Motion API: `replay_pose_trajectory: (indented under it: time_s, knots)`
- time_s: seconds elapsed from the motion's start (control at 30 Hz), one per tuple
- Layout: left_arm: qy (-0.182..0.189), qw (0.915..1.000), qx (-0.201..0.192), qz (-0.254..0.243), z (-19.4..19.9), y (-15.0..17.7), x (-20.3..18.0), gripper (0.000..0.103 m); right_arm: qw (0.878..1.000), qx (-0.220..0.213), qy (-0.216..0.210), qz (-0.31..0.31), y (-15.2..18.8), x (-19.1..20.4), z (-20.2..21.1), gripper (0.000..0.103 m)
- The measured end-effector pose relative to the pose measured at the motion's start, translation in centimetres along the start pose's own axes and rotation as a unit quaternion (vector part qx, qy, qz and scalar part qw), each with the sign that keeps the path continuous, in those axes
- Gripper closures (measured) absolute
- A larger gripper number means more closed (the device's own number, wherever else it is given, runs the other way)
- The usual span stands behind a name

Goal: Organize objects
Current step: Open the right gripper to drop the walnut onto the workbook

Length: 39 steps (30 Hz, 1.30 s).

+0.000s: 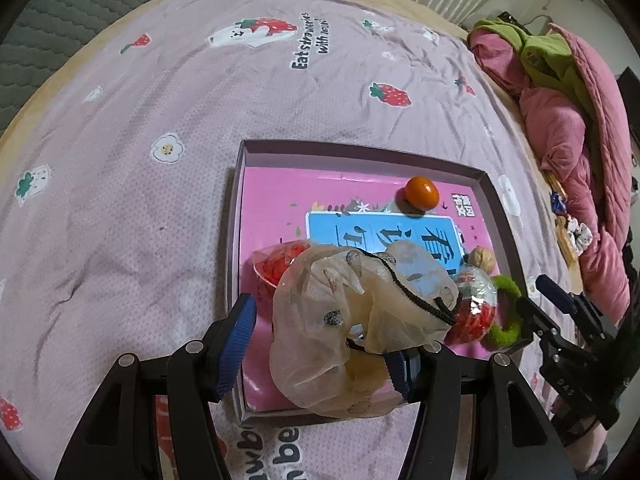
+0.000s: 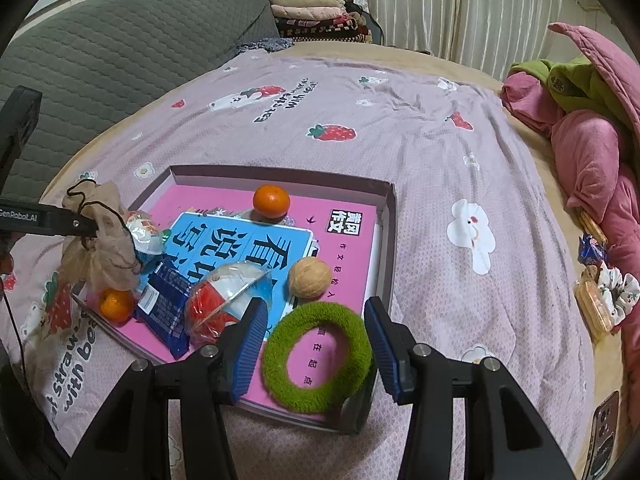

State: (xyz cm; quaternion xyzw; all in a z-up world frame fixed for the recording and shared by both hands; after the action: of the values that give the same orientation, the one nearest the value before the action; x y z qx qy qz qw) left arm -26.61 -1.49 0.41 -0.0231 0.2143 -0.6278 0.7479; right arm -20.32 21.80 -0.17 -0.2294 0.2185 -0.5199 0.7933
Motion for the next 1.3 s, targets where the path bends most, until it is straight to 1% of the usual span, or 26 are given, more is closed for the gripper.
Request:
replay_pose_trajectory:
  time_s: [0.07,0.37,0.67,0.8,0.9,1.07,1.2,1.3]
  knots:
    - [0.006,1.0000,-0.004,0.002,-0.1,0.0,0.0,0.042,1.000,0.001,0.000,-0.002,0.2,-0.1,-0.1,0.053]
    - [0.003,1.0000,-0.009,0.002,-0.8,-0.4,0.2,0.042,1.000,0.005,-0.005,-0.003,0.4,0.0,-0.6,0.053]
    - [0.004,1.0000,-0.008,0.001,-1.5,-1.4,-0.1,0.042,1.000,0.006,-0.005,-0.004,-0.2,-0.2,-1.4,0.053]
    - [0.005,0.9999,-0.014,0.000,-1.7,-1.9,0.0,0.042,1.000,0.003,-0.004,-0.007,-0.6,-0.5,-1.7,0.053]
    - [0.007,0.9998,-0.018,-0.005,-2.1,-1.6,0.1,0.042,1.000,0.000,-0.004,-0.008,-0.7,-0.6,-2.1,0.053]
    - [-0.010,0.9994,-0.026,-0.021,-2.8,-0.6,0.4,0.042,1.000,0.005,-0.008,-0.013,-0.1,-0.3,-3.0,0.053]
    - [-0.007,0.9992,-0.033,-0.023,-2.4,0.0,0.6,0.042,1.000,0.006,-0.011,-0.017,0.3,0.0,-3.3,0.053]
    - [-0.009,0.9984,-0.047,-0.029,-2.0,0.6,0.6,0.042,1.000,0.005,-0.008,-0.017,0.6,0.2,-3.1,0.053]
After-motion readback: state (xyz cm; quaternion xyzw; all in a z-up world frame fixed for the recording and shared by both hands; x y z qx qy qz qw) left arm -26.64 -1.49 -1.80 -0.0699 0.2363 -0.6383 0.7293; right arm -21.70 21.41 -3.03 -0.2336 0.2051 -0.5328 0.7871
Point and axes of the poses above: each gripper's, at about its wrist camera, not at the fingertips, and z roughly against the way its jaws point, x to its left, y to its underside, the point moved 4 cm from there along -z, roughly the way its jaws point, and after that the axes turned 12 degrees about z, right-handed, at the moved point
